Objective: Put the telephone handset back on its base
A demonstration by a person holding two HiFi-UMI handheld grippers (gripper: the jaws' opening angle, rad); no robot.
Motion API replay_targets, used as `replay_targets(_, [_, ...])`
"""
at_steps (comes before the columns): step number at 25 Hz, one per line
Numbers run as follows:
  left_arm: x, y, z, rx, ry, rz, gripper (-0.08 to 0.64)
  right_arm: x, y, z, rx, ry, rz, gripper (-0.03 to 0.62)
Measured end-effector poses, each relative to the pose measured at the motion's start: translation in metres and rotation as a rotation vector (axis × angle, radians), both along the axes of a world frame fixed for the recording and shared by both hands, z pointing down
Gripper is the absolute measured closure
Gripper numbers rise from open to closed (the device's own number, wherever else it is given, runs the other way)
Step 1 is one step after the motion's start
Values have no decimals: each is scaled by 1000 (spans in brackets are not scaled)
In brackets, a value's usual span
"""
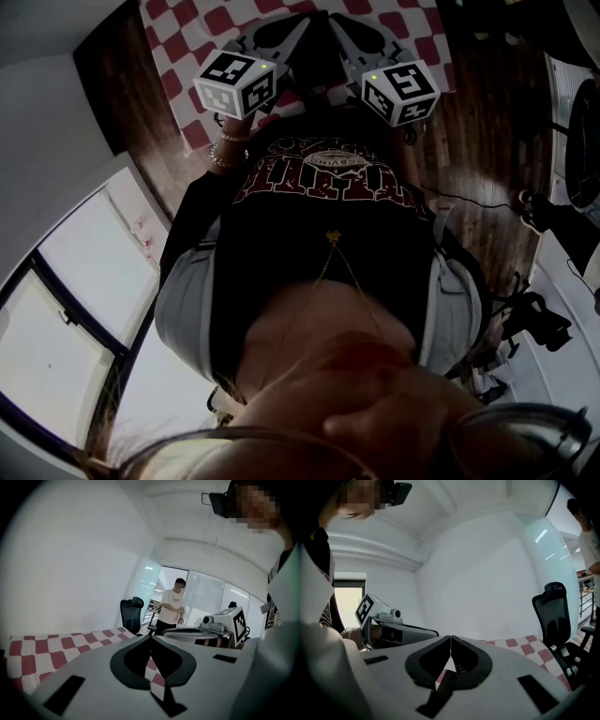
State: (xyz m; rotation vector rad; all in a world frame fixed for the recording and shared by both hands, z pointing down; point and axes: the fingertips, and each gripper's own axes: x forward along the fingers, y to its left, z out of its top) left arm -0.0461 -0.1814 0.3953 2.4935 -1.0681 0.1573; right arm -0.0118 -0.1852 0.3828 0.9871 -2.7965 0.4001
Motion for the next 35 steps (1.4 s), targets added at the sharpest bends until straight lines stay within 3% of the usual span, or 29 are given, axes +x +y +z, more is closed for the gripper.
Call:
replay_targets(12, [-1, -7, -37, 77, 23, -41, 551, -6, -4, -29, 62, -7, -7, 572])
replay_targets(35, [-1, -5, -41, 96, -3, -52, 551, -8, -4, -29, 66, 22, -9, 572])
